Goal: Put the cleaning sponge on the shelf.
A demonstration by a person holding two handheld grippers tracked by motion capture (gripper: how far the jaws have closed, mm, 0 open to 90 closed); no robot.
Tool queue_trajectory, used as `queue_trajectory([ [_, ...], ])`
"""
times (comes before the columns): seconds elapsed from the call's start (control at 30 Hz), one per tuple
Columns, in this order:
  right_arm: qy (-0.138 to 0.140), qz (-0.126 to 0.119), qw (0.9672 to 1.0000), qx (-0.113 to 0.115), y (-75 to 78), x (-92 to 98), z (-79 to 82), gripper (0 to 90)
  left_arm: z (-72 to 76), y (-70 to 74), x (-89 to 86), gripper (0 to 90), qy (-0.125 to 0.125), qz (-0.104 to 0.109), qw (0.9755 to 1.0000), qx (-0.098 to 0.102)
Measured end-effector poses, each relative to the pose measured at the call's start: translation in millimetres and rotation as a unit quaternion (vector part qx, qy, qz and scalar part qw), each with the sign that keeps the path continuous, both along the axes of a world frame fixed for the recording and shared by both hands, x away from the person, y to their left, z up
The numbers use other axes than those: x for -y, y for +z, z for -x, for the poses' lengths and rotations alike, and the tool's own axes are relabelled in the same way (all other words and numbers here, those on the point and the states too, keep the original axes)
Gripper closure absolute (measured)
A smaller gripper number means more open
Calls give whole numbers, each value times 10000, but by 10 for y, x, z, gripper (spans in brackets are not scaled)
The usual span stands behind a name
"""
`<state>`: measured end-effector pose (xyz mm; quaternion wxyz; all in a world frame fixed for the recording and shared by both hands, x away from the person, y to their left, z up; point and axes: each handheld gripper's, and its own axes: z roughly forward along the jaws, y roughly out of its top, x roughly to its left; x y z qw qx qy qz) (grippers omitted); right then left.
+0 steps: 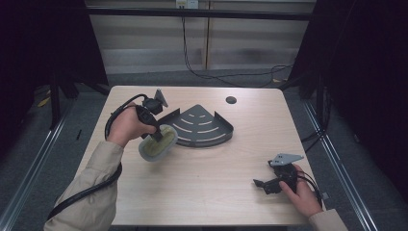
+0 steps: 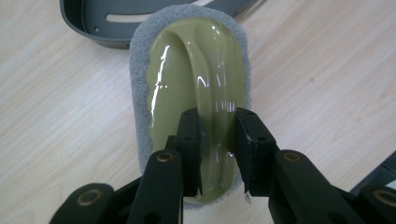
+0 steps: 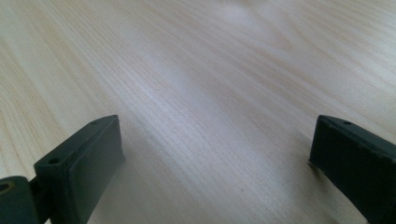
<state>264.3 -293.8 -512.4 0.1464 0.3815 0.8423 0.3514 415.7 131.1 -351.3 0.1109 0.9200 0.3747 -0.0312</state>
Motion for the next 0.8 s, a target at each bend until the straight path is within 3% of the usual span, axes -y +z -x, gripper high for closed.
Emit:
queue_trajectory([
  [0.8,-4,-4,10000,-7,0,-1,1,21,-327,49,168,722,-84,61,9998,153],
])
